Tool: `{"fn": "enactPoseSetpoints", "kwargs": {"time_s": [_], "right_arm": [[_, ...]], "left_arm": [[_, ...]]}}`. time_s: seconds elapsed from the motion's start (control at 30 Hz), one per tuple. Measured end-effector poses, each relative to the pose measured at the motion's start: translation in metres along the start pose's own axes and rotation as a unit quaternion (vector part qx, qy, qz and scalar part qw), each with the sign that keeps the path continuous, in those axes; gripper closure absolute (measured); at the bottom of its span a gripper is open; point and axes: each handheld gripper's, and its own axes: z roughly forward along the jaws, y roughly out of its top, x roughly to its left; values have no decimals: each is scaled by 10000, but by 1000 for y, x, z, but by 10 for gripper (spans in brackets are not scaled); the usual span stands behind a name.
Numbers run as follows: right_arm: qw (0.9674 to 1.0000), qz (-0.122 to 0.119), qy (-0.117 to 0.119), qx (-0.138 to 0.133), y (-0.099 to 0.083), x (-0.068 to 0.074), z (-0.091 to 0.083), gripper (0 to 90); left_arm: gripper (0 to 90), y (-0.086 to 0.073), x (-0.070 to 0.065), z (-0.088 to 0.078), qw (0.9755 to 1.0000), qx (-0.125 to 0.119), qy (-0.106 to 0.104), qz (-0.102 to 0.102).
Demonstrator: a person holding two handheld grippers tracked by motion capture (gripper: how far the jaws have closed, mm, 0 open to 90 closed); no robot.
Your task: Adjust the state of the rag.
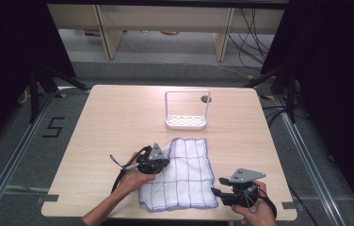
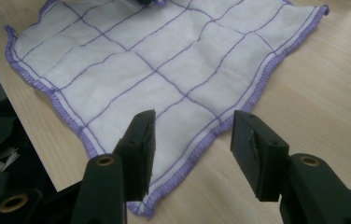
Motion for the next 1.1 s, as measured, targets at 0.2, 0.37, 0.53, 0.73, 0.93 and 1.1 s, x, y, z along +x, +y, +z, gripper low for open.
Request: {"fn": "enactPoseSetpoints", "kwargs": {"time_s": [0.2,0.37,0.53,0.73,0.93,1.1], "right_arm": [[9999,113,-34,-79,0,-3,-2,507],[9996,229,-28,-169,5,-10,0,498],[9991,247,-228,-257,24,-25,7,491],[9973,531,-466,-219,57,-53,38,471],[9971,450,-607,12,85,-79,68,461],[9959,520,-729,132,99,-93,88,467]], "left_arm": [[881,5,38,-23,9980,-329,303,-450],[878,-5,69,-28,9943,-371,585,-816],[875,-16,88,-25,9907,-342,726,-1099],[866,-23,100,-19,9899,-223,790,-1152],[759,-28,108,-16,9875,-257,683,-1397],[602,-29,112,-16,9856,-211,691,-1529]]}}
